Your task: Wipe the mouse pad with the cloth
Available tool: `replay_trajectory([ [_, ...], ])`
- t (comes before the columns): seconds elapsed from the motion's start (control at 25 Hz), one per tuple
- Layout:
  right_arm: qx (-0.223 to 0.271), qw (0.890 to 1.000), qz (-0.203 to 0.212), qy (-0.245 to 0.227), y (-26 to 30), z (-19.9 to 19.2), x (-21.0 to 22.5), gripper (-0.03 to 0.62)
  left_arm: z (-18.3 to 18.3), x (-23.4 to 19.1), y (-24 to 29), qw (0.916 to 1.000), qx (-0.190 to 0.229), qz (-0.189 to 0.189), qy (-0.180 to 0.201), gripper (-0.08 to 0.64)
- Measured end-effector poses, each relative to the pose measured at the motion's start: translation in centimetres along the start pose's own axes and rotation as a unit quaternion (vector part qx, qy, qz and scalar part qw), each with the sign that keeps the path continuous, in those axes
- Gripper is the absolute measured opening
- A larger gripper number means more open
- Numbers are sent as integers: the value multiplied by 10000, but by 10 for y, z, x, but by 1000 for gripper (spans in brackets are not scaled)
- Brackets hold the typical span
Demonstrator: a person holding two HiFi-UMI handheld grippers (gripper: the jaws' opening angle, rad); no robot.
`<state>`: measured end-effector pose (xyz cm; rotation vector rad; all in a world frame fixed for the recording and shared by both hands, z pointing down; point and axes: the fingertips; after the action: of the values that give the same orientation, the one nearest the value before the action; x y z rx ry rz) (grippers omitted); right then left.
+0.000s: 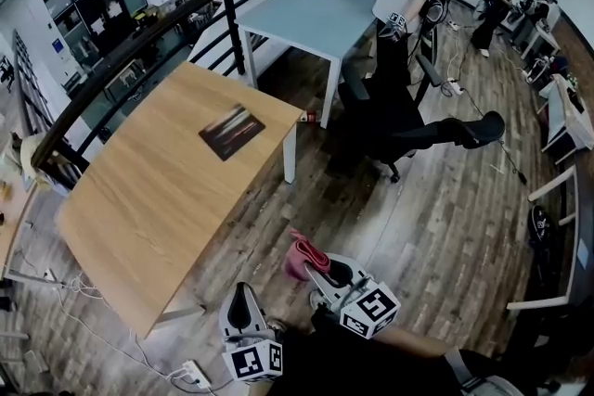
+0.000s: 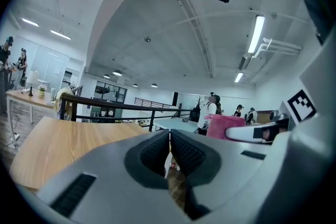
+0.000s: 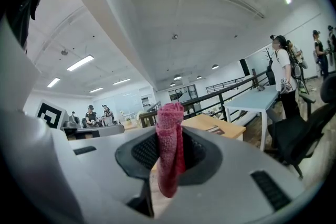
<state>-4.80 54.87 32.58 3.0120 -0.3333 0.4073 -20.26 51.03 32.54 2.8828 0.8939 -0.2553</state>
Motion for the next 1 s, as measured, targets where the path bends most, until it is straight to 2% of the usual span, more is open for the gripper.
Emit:
replay_trajectory([
  [0.28, 11, 9998, 206, 24, 5, 7, 39, 74, -8, 21, 34, 9997, 29, 247, -30, 26],
  [0.64, -9, 9991, 411, 133, 12, 10, 80, 75, -14, 39, 54, 9986, 14, 517, 140, 26],
  [0.8, -55, 9990, 395, 187, 19, 11, 96, 75, -14, 43, 68, 9983, -84, 558, 145, 26],
  [1.0, -144, 9992, 301, 211, 39, 8, 115, 75, -22, 40, 98, 9989, -116, 440, 104, 26],
])
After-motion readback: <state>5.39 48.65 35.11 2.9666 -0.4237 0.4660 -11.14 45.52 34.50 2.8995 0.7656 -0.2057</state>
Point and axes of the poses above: the fingertips, and each gripper's own axes: y forward along the fingers, x to its right, z out of its top, and after that the axes turned 4 degrees about x, right-handed
